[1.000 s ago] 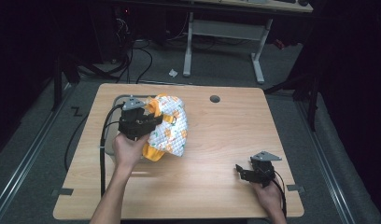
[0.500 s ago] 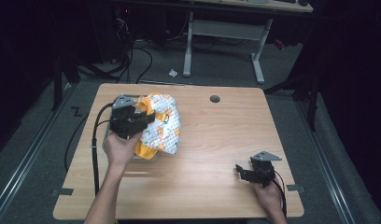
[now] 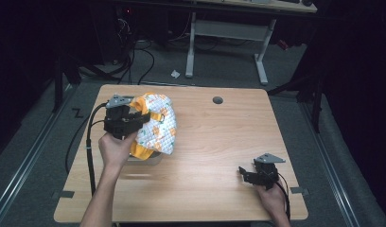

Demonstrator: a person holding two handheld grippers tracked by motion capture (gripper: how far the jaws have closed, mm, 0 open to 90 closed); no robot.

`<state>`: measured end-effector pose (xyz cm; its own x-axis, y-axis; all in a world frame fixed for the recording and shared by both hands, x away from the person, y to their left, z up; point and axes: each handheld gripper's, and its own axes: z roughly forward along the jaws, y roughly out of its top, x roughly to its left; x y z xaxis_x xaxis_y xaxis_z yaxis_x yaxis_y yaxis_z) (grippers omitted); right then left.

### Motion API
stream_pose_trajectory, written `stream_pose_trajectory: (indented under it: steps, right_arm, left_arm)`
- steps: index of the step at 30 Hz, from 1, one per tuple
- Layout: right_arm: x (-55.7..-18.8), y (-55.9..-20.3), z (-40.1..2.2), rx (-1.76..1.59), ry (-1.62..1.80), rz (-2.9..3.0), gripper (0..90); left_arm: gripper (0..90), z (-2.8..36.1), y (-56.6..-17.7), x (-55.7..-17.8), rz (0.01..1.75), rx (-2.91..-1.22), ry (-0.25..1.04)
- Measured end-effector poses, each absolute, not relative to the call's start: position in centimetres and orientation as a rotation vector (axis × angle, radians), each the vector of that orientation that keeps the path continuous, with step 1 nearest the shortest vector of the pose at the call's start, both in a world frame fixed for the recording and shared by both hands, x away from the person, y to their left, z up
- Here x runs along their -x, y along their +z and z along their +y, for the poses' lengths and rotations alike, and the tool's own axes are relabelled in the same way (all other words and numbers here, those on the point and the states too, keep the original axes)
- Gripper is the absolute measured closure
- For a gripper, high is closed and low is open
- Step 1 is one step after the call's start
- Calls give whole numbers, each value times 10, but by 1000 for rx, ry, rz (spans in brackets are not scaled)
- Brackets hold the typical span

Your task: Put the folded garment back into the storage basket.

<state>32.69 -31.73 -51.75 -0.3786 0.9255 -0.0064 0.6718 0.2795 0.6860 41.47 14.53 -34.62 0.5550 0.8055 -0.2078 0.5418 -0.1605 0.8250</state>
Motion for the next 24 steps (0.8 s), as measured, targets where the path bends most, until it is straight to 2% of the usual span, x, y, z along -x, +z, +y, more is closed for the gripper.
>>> stream_pose_trajectory:
  steps: [24]
  right_arm:
    - [-327,-518,-317,-1439,848,2149,258]
  left_arm:
    - [744,172,-355,-425,1187,-1826,368]
